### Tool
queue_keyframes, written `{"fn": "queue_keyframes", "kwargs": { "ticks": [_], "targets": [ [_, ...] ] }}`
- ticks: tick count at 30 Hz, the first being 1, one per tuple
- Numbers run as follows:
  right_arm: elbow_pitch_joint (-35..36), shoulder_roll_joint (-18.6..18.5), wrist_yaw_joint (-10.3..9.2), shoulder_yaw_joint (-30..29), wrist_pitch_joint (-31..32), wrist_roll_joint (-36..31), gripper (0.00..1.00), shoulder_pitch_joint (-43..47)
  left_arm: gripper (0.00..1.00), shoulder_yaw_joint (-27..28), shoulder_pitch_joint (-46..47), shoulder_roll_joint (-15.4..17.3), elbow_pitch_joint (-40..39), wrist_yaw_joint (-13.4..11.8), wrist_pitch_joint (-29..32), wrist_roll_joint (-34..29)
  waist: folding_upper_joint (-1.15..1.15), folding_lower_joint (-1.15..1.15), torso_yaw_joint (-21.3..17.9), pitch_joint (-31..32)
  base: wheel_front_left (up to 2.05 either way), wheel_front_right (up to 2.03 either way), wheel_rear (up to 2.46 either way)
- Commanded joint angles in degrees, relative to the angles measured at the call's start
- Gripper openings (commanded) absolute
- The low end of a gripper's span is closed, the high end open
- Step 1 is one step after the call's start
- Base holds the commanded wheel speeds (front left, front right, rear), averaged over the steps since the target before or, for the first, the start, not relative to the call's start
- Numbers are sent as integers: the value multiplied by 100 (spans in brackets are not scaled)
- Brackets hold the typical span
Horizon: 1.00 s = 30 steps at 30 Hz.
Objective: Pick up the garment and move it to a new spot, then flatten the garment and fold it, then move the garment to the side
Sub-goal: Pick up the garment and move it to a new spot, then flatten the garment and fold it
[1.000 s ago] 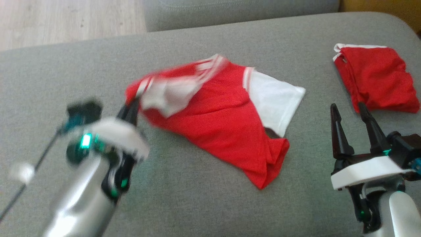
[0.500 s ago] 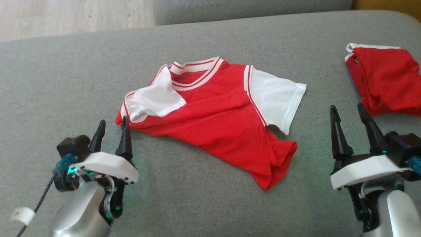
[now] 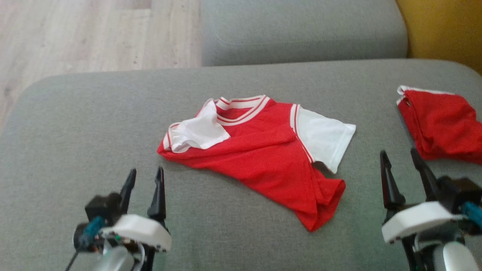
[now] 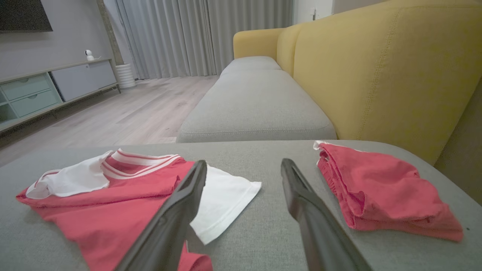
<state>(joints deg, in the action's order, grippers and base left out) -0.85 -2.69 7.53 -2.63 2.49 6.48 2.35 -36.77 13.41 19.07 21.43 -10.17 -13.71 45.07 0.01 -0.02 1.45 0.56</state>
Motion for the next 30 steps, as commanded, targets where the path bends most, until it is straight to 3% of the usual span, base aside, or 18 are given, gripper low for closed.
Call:
{"fn": "queue_keyframes", "kwargs": {
  "ticks": [1,13,30],
  "targets": [
    [171,-19,-4,107,-86,-23,100,-139,100,227,211,157,-233,-50,-57,1,-1,2,126,134,0,0,0],
    [-96,-19,-4,221,-630,132,100,572,100,387,-1165,331,-1304,-738,-116,-201,-1,2,285,412,0,0,0],
    [-433,-19,-4,436,-799,169,100,598,100,418,-1555,417,-1812,-958,-68,-266,-1,2,348,490,0,0,0]
  ]
}}
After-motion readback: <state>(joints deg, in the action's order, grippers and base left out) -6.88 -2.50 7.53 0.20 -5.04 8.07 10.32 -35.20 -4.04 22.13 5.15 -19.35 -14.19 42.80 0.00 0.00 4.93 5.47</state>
